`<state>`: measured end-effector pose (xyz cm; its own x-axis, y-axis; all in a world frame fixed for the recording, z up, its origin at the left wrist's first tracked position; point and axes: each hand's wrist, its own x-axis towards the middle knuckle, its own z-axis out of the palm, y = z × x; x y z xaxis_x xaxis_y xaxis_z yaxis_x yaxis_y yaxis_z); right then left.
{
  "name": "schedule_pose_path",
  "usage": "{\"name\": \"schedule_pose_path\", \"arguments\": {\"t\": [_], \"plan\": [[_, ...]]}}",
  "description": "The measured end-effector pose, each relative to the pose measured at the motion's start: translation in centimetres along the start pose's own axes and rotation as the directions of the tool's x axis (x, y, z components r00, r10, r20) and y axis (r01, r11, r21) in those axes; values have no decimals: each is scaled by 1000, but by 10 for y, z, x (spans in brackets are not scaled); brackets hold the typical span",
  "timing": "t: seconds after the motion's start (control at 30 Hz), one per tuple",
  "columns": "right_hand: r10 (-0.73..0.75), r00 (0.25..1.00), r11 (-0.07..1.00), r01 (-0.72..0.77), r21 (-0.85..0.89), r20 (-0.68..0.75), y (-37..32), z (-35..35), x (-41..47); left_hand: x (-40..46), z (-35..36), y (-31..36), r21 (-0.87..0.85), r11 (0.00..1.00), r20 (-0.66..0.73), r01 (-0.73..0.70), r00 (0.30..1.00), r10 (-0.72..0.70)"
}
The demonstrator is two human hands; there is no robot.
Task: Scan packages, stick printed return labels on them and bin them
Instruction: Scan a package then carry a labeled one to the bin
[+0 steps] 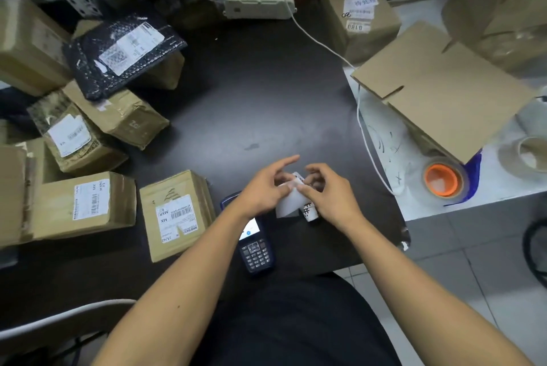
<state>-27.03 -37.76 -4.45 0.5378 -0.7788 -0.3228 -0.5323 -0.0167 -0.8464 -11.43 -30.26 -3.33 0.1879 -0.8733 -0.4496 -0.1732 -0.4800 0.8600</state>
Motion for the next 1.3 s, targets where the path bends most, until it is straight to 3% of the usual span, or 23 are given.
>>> {"name": "schedule_pose_path", "arguments": {"t": [0.13,0.27,0.37,0.43,0.5,0.53,0.6,0.7,0.8,0.87,1.0,1.07,1.13,1.2,1.3], "plan": [[57,997,997,-54,52,-52,1,-12,3,2,1,2,-12,1000,-36,18,999,-18],[196,953,967,-149,205,-230,5,-33,8,0,0,-1,-15,997,-87,80,993,-81],[209,890,951,-89,295,-406,-4,-41,8,-2,-3,0,-19,992,-106,124,986,-126],[103,871,976,6,220,-481,-18,-38,5,-5,-4,3,95,988,-127,124,986,-112],[-84,887,992,119,49,-454,-32,-27,2,-10,-6,10,260,964,-262,61,965,10],[-193,888,981,188,-52,-417,-38,-19,1,-15,-7,15,247,969,-360,24,931,69],[-416,840,906,349,-238,-350,-45,0,0,-28,-13,28,49,999,-518,-12,855,35],[-666,691,730,528,-433,-280,-51,30,-1,-49,-23,35,-173,985,-522,26,846,-114],[-803,567,569,641,-515,-182,-57,58,-8,-69,-36,25,-294,955,-545,40,814,-202],[-830,544,525,685,-505,-124,-60,74,-14,-81,-47,15,-340,939,-569,47,785,-246],[-820,571,498,746,-442,39,-64,101,-20,-110,-67,-6,-423,906,-592,29,748,-301],[-760,637,553,739,-385,130,-68,109,-23,-125,-79,-20,-435,901,-623,4,720,-304],[-584,796,756,605,-250,161,-82,116,-29,-138,-94,-33,-392,920,-625,10,731,-274],[-348,918,930,364,-57,190,-101,125,-30,-149,-108,-42,-348,937,-558,23,798,-227],[-142,934,984,98,146,327,-122,141,-22,-156,-126,-52,-224,973,-472,54,867,-157]]}}
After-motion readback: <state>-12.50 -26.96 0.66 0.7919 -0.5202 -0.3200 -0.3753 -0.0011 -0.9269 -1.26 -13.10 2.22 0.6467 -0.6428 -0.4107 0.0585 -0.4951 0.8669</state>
